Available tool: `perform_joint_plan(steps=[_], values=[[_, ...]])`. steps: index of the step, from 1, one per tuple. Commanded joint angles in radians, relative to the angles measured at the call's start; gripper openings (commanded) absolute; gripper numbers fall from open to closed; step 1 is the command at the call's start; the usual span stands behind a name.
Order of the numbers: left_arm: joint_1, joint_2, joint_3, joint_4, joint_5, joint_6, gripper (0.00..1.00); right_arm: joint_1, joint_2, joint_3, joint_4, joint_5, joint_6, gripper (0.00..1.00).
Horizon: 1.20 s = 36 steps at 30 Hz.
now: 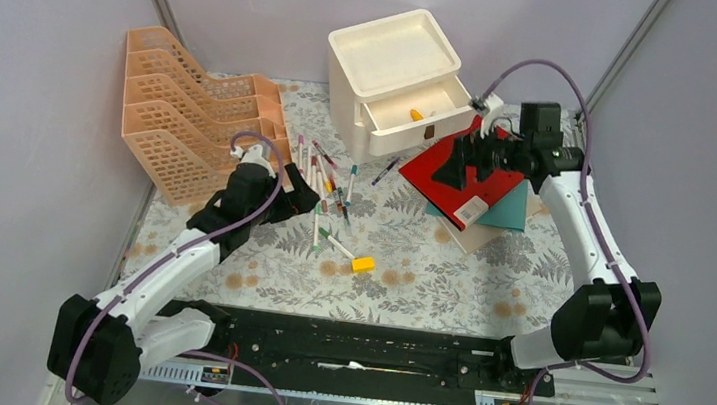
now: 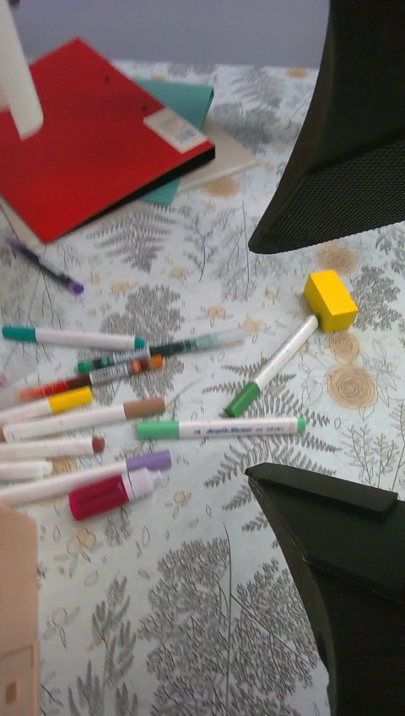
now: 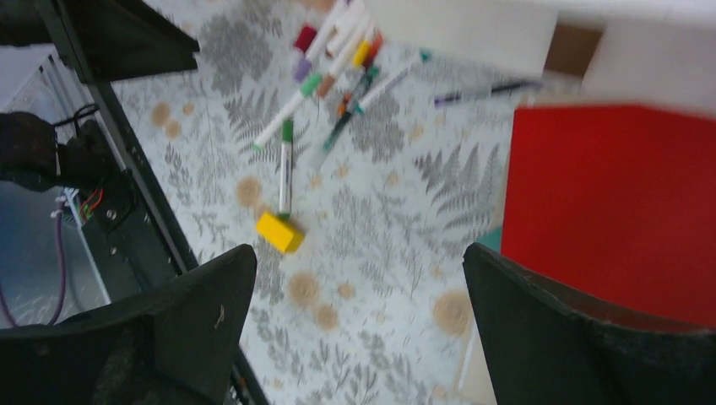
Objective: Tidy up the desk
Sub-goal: Pick up the stationery from the center of the board.
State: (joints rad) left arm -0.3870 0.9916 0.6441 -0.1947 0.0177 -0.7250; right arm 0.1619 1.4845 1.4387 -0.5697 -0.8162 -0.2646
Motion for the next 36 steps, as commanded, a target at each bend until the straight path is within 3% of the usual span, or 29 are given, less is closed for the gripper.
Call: perform_joint_plan(steps=[1, 10, 12, 15, 18, 21, 36], values=[[0.005, 0.071, 0.053, -0.055, -0.108, -0.016, 0.99, -0.051, -0.089, -0.154, -0.015, -0.044, 0.001, 1.0], [0.007, 0.281, 0.146, -0.074, -0.231, -0.036, 0.89, -0.11, -0.2, -0.332, -0.015, -0.044, 0.001, 1.0], [0.01, 0.337, 0.176, -0.074, -0.25, -0.037, 0.78, -0.12, -0.206, -0.351, -0.015, -0.044, 0.001, 1.0], [0.01, 0.414, 0.233, -0.105, -0.286, -0.059, 0.5, -0.13, -0.215, -0.377, -0.015, -0.044, 0.001, 1.0], [0.01, 0.495, 0.301, -0.159, -0.335, -0.07, 0.38, -0.137, -0.217, -0.384, -0.015, -0.044, 0.001, 1.0], [0.01, 0.548, 0.335, -0.164, -0.374, -0.073, 0.31, -0.143, -0.217, -0.387, -0.015, -0.044, 0.001, 1.0], [0.01, 0.734, 0.435, -0.14, -0.374, -0.022, 0.32, -0.151, -0.196, -0.391, -0.015, -0.044, 0.001, 1.0]])
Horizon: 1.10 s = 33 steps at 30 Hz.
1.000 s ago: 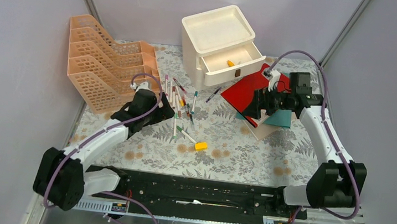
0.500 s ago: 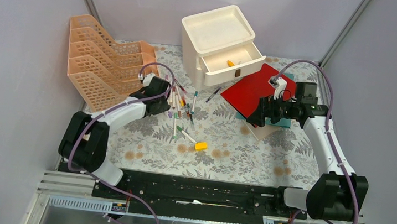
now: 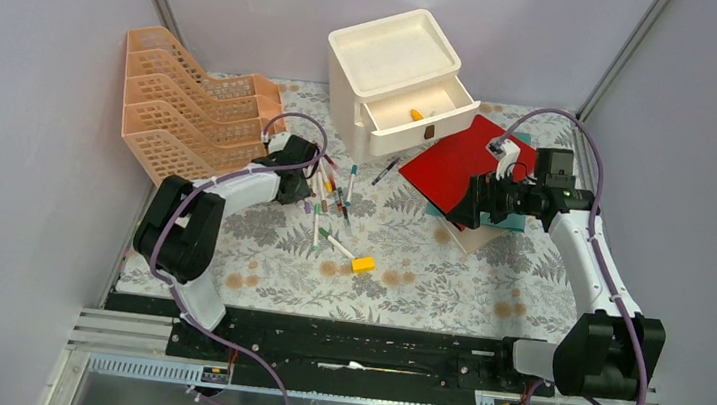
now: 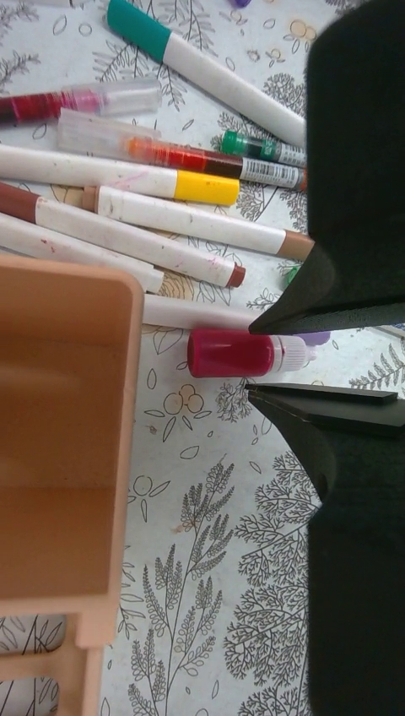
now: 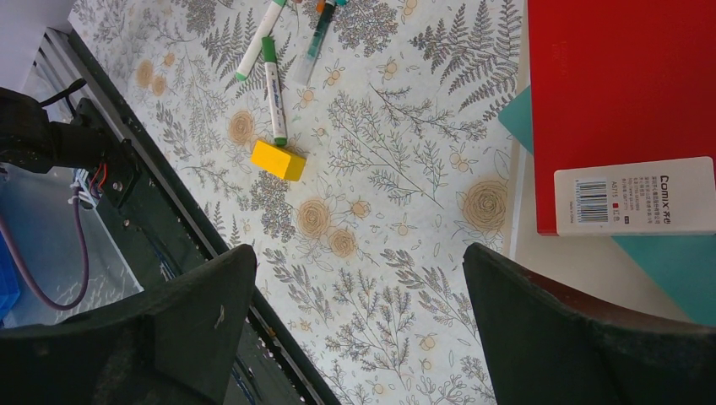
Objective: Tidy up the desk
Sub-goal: Pick up the stationery from the center of the board.
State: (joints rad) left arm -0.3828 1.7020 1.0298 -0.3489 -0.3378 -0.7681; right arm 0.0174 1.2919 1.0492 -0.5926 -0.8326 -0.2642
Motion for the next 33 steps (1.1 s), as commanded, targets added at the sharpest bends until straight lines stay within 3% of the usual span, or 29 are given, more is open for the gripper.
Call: perform_joint_plan(steps=[1, 2, 3, 4, 19, 27, 33], values=[[0.006, 0.03, 0.049, 0.013, -0.018, 0.021, 0.32, -0.007, -0.003, -0.002, 0.008, -0.028, 0.0, 1.0], [0.006, 0.037, 0.049, 0.013, -0.017, 0.021, 0.33, -0.007, -0.002, -0.002, 0.008, -0.028, 0.136, 1.0], [0.007, 0.041, 0.048, 0.013, -0.017, 0.021, 0.33, -0.007, -0.001, -0.001, 0.008, -0.017, 0.138, 1.0], [0.006, 0.045, 0.047, 0.012, -0.018, 0.021, 0.33, -0.007, 0.0, -0.002, 0.24, -0.139, 0.138, 0.99], [0.006, 0.08, 0.029, -0.006, 0.008, 0.014, 0.36, -0.009, 0.009, 0.003, 0.226, -0.165, 0.143, 0.99], [0.006, 0.02, -0.007, -0.004, 0.032, 0.028, 0.14, -0.01, 0.004, 0.005, 0.226, -0.17, 0.146, 0.99], [0.006, -0.091, -0.066, 0.001, 0.087, 0.038, 0.03, -0.01, 0.001, 0.0, 0.235, -0.173, 0.162, 0.99]])
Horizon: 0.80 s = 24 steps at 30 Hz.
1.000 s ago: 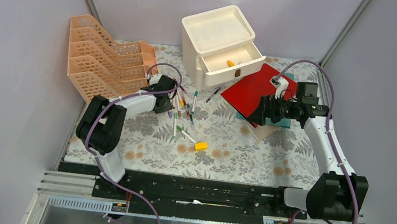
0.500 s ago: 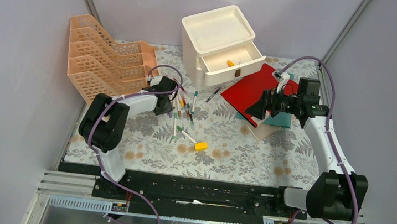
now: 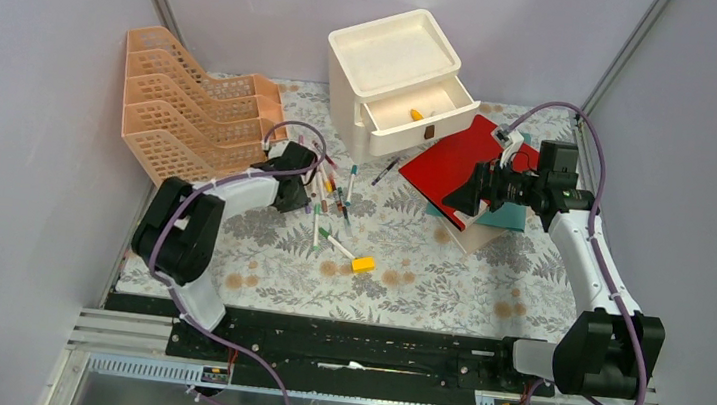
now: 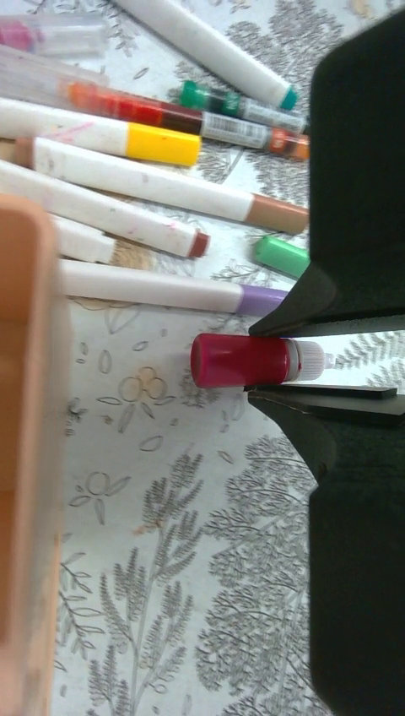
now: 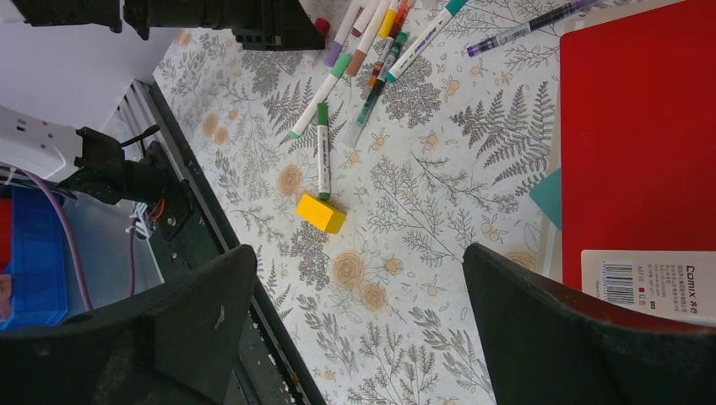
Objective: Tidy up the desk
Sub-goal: Pick up the stationery from the center of the board.
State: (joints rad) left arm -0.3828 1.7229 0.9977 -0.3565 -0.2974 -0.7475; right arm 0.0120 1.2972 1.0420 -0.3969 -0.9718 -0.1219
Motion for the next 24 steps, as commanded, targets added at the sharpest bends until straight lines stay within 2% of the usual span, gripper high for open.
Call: perform_joint_plan(steps=[1, 7, 13, 16, 21, 24], values=[[0.005, -0.132, -0.047, 0.01, 0.058, 0.018, 0.01, -0.005, -0.003, 0.007, 0.043, -0.037, 0.025, 0.99], [0.005, -0.308, -0.148, 0.072, 0.181, 0.039, 0.0, -0.004, 0.002, 0.001, 0.065, -0.061, 0.055, 0.99], [0.004, -0.53, -0.279, 0.269, 0.381, 0.043, 0.0, -0.004, -0.002, -0.028, 0.119, -0.117, 0.109, 0.99], [0.003, -0.615, -0.34, 0.434, 0.508, 0.007, 0.0, -0.003, -0.008, -0.069, 0.204, -0.175, 0.198, 0.99], [-0.012, -0.664, -0.453, 0.886, 0.76, -0.075, 0.0, 0.007, -0.017, -0.151, 0.439, -0.269, 0.416, 0.99], [-0.057, -0.62, -0.435, 0.993, 0.844, -0.046, 0.0, 0.03, -0.019, -0.163, 0.525, -0.295, 0.506, 0.99]])
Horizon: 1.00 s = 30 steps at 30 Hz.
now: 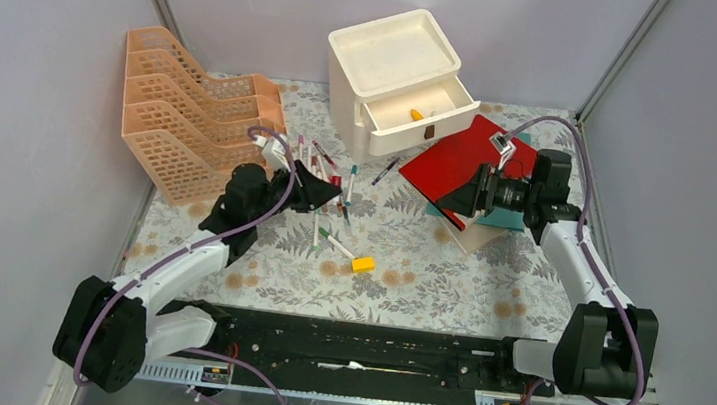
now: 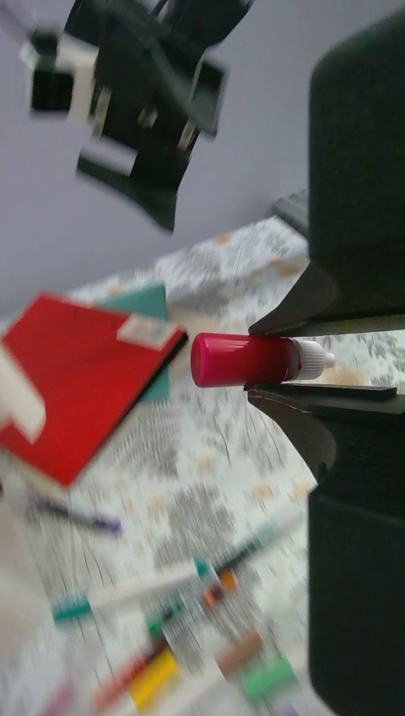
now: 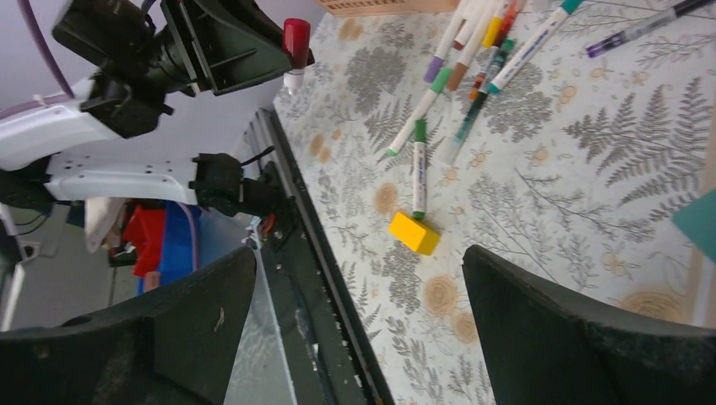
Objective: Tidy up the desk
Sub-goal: Pick up the stationery from the center of the board, then place the stationery in the drawer.
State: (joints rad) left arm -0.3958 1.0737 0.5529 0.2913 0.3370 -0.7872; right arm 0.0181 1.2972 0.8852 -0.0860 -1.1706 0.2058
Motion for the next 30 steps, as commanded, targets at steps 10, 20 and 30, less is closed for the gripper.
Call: perform_joint_plan(steps=[10, 20, 30], values=[[-0.285, 0.19, 0.249, 0.231, 0.161, 0.229, 0.0, 0.137, 0.007, 0.044, 0.278, -0.09, 0.315, 0.99], [-0.361, 0.284, 0.311, 0.275, 0.155, 0.232, 0.0, 0.163, 0.034, 0.052, 0.363, -0.075, 0.443, 0.92], [-0.378, 0.329, 0.339, 0.276, 0.151, 0.224, 0.0, 0.189, 0.037, 0.044, 0.341, -0.066, 0.431, 0.71]])
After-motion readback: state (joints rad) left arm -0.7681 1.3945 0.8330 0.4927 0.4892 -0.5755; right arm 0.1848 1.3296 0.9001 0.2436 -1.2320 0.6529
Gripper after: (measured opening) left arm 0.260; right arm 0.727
